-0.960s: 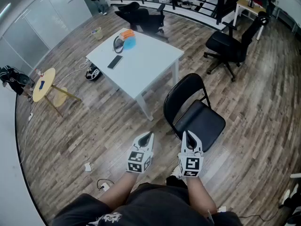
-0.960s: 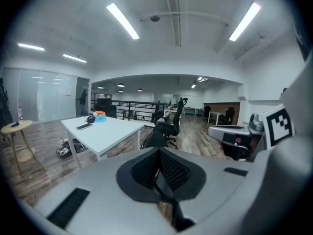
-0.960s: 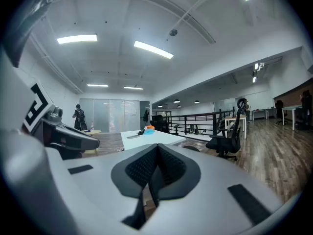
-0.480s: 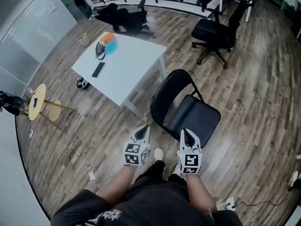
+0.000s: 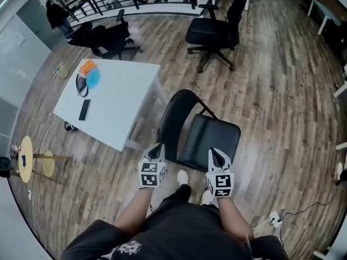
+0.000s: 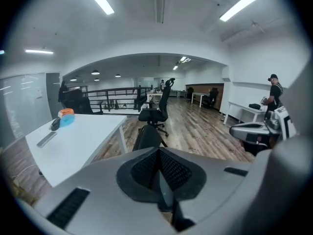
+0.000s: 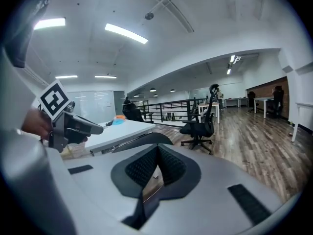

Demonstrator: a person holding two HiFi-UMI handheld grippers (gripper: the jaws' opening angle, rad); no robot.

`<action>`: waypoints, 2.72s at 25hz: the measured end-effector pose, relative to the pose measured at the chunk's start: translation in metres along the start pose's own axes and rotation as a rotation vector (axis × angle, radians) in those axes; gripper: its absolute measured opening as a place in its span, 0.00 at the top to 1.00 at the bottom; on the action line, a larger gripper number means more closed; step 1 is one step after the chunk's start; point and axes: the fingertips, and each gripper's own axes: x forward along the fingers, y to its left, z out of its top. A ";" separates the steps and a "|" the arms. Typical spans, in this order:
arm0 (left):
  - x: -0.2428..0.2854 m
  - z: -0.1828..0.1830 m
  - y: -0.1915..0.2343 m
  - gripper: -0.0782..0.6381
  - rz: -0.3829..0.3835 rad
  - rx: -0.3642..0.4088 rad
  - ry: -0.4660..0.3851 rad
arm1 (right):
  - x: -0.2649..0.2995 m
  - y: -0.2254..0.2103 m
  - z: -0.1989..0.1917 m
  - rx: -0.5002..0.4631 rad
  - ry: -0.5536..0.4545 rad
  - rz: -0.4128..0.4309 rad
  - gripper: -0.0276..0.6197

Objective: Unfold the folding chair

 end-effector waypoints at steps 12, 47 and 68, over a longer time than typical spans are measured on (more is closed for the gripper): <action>0.081 0.010 0.066 0.88 -0.036 0.104 0.160 | 0.040 -0.027 -0.028 0.167 0.039 -0.131 0.94; 0.240 -0.102 0.025 0.41 -0.188 -0.014 0.446 | 0.082 -0.264 -0.517 1.028 0.288 0.038 0.37; 0.243 -0.106 0.029 0.51 -0.207 -0.072 0.412 | 0.126 -0.240 -0.522 1.188 0.216 0.330 0.37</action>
